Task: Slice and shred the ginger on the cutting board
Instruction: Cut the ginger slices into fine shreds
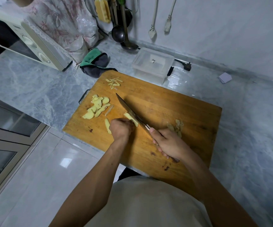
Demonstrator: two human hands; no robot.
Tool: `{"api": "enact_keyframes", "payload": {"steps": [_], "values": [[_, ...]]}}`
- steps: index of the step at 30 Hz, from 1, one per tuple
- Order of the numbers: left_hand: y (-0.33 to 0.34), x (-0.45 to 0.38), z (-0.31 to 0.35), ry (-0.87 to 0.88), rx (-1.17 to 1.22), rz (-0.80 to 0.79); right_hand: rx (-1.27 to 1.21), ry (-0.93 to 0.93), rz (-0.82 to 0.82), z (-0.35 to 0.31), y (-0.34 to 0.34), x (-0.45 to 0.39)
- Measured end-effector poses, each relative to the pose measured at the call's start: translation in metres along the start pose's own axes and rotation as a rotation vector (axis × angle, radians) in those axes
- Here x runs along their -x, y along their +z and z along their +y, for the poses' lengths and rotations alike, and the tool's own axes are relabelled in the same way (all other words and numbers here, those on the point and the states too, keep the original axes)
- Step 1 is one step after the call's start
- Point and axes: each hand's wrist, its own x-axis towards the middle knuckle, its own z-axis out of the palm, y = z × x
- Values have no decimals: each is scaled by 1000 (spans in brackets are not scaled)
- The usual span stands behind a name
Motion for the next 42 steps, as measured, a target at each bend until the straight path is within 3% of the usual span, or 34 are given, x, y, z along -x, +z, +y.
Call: {"api": "enact_keyframes", "payload": {"steps": [5,9,11,14,21,26,35,42], "values": [[7,-11,2,-135,41,56,24,-7,-20,3,1,1],[5,-3,1,-80,27,47,41,-31,-6,1,-5,2],[6,2,-6,120,-15,84,43,-34,-11,-1,-6,2],[7,9,-15,419,-294,113,89,-36,-19,-4,-8,-2],[-1,7,-29,723,-693,67,98,-28,-21,-5,-14,-4],[-20,-7,-34,1157,-908,-23,103,-36,-29,-7,-15,-4],[-23,-17,-51,1254,-840,-79,159,54,-82,-15,-15,-2],[-26,-17,-49,1246,-811,-126,286,-21,65,-23,-4,-5]]}}
